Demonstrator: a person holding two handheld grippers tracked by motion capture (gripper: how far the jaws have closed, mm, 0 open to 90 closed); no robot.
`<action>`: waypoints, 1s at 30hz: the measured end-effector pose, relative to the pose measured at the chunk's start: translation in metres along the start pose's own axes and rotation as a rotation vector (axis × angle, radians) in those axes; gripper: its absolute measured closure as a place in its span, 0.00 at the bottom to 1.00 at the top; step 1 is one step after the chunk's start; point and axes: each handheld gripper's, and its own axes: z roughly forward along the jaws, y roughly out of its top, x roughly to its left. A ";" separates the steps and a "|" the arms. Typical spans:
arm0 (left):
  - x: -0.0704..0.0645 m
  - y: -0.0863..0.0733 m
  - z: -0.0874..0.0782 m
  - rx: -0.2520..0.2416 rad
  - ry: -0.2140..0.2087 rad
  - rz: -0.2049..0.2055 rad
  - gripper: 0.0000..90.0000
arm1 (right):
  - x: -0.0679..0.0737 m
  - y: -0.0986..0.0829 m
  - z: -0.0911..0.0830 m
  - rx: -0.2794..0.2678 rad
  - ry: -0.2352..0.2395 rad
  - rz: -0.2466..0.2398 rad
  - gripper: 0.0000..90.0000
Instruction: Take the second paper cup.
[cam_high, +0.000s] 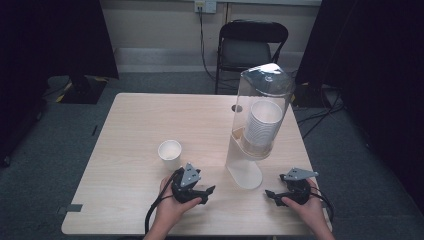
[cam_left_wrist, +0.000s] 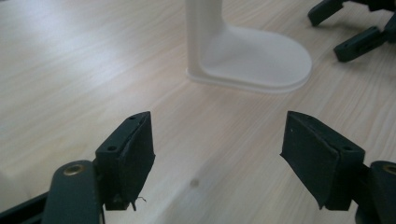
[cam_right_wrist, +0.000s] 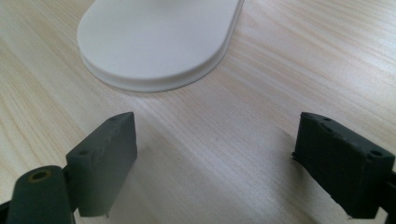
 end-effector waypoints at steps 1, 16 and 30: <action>-0.001 0.003 0.001 -0.005 -0.004 -0.003 0.28 | 0.000 0.000 0.000 0.000 0.000 0.000 0.14; -0.017 0.041 0.029 -0.044 -0.056 0.018 0.28 | 0.004 0.011 0.003 -0.070 0.076 0.071 0.23; -0.032 0.063 0.055 -0.082 -0.069 0.053 0.28 | 0.020 0.021 0.021 -0.040 0.057 0.001 0.25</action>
